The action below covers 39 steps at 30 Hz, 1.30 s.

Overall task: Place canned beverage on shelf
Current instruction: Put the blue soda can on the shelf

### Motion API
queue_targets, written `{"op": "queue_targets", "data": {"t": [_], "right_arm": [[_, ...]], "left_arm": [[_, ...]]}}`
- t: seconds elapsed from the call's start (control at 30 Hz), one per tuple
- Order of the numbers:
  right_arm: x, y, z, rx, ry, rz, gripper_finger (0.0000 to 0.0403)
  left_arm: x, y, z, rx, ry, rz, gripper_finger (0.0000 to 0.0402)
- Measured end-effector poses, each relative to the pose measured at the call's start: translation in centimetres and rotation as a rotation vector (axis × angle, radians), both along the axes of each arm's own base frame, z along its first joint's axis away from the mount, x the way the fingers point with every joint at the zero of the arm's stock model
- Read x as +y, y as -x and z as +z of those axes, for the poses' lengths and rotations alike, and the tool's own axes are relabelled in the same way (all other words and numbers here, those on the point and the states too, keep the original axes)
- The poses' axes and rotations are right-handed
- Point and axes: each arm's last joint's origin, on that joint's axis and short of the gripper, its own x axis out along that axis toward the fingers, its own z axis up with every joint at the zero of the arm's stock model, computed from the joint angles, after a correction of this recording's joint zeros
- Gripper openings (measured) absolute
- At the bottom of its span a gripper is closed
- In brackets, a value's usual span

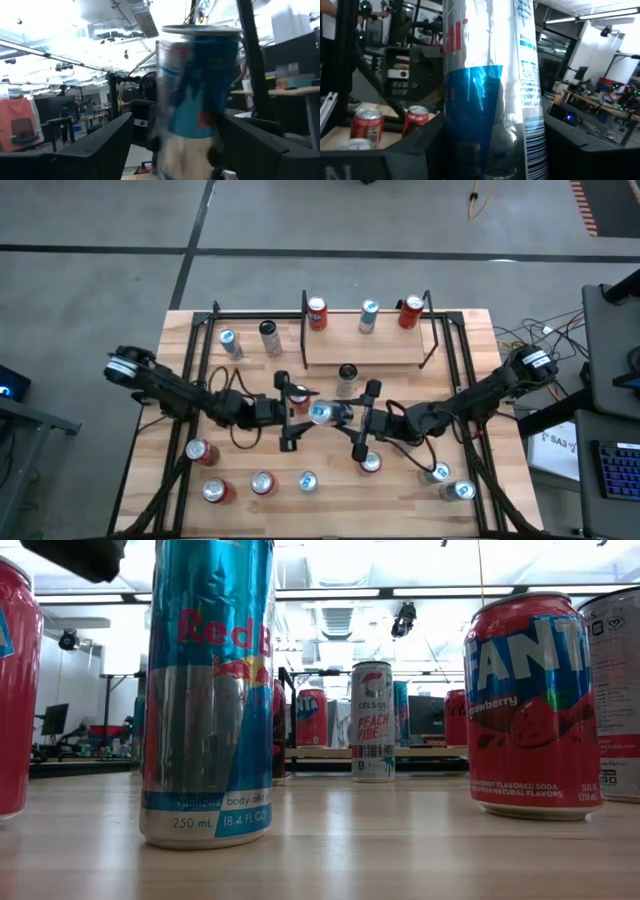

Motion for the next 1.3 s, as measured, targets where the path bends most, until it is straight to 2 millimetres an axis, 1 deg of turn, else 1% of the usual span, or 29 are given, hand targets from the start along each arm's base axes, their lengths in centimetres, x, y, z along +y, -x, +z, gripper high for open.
{"op": "queue_targets", "data": {"t": [0.13,0.27,0.53,0.63,0.77,0.97,1.03,1.13,1.2,1.23,1.3], "right_arm": [[0.0,-0.2,0.0,0.002,-0.001,-0.007,0.0217],[-0.1,-0.2,-0.1,0.012,0.005,-0.005,0.0217],[-0.2,-0.2,-0.2,0.015,0.001,-0.004,0.0217],[-0.2,-0.3,-0.3,0.024,-0.001,-0.003,0.0217],[-0.2,-0.3,-0.3,0.029,-0.003,-0.005,0.0217],[-0.2,-0.3,-0.4,0.04,-0.001,-0.001,0.0217],[-0.2,-0.3,-0.5,0.051,-0.011,-0.001,0.0239],[-0.3,-0.4,-0.7,0.073,-0.058,-0.033,0.03],[-0.3,-0.4,-0.4,0.099,-0.088,-0.078,0.0336],[-0.4,-0.4,-0.3,0.122,-0.102,-0.109,0.0349],[-0.3,-0.3,-0.4,0.188,-0.12,-0.156,0.0362]], "left_arm": [[-0.3,-1.2,0.3,-0.008,-0.01,0.003,0.0276],[-0.5,-1.7,0.7,-0.027,-0.029,-0.047,0.0276],[-0.6,-2.6,0.8,-0.021,-0.03,-0.044,0.0273],[-0.6,-2.7,0.8,-0.017,-0.038,-0.041,0.0254],[-0.6,-2.6,0.8,-0.01,-0.036,-0.027,0.0209],[-0.4,-2.3,1.1,0.048,-0.03,0.011,0.0204],[-0.3,-2.1,1.4,0.079,-0.035,0.018,0.0204],[0.0,-1.6,1.7,0.162,-0.048,0.072,0.0204],[0.3,-1.0,2.0,0.219,-0.036,0.146,0.0204],[0.4,-0.6,2.2,0.258,-0.036,0.189,0.0204],[0.5,0.0,2.3,0.33,-0.038,0.251,0.0204]]}}
